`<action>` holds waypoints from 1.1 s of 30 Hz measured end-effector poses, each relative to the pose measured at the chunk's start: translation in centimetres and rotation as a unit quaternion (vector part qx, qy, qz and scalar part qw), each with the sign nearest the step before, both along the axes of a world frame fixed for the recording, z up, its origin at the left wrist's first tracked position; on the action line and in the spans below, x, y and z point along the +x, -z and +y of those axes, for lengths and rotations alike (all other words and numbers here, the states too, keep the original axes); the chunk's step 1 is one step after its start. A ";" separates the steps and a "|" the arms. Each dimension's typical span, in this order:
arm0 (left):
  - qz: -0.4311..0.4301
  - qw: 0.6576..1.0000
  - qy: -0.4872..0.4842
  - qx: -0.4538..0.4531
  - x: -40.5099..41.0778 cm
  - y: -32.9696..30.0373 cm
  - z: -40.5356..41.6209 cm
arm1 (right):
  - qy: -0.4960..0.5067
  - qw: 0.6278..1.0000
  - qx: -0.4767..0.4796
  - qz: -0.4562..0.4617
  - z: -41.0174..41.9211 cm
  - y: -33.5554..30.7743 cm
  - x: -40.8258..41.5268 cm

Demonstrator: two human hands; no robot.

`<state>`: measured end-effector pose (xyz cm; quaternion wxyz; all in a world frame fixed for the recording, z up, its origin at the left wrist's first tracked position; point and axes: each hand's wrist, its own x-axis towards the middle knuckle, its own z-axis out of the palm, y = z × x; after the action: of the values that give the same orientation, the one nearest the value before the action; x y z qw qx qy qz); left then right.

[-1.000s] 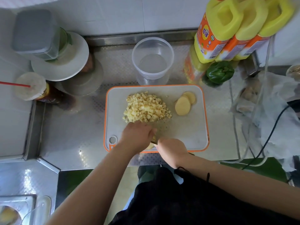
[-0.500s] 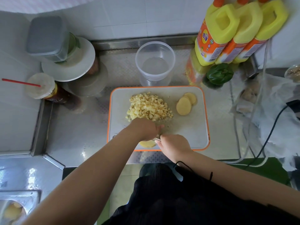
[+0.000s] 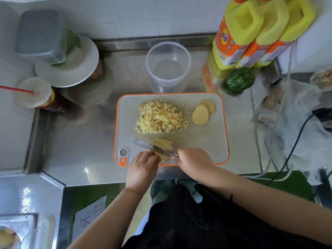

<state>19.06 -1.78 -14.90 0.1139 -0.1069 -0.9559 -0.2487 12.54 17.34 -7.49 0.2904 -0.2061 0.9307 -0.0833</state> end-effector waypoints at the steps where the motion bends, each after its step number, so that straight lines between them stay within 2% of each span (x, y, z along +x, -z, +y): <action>1: -0.012 1.000 -0.005 -0.008 -0.2 0.2 0.1 | -0.001 1.000 0.002 -0.001 0.0 -0.1 -0.1; 11: -0.041 0.999 -0.009 0.003 -0.5 0.6 0.4 | -0.015 1.000 0.006 -0.013 -0.1 0.5 0.2; 21: -0.048 0.998 -0.028 0.023 0.0 1.1 0.7 | -0.072 0.992 0.097 -0.048 -2.2 0.7 -1.3; 24: -0.035 0.999 -0.028 0.019 0.0 1.4 0.7 | -0.061 0.993 0.080 -0.059 -1.7 1.6 -0.7; 29: -0.049 0.998 -0.029 0.006 0.0 1.6 0.7 | -0.045 0.997 0.054 -0.029 -1.3 2.9 0.2; 33: 0.001 0.997 -0.063 0.041 -0.5 -0.6 0.4 | -0.063 0.997 0.040 -0.003 -0.9 2.5 0.1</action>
<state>18.55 -1.35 -14.27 0.1351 -0.0419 -0.9496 -0.2797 12.68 16.44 -10.01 0.3055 -0.2527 0.9176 -0.0283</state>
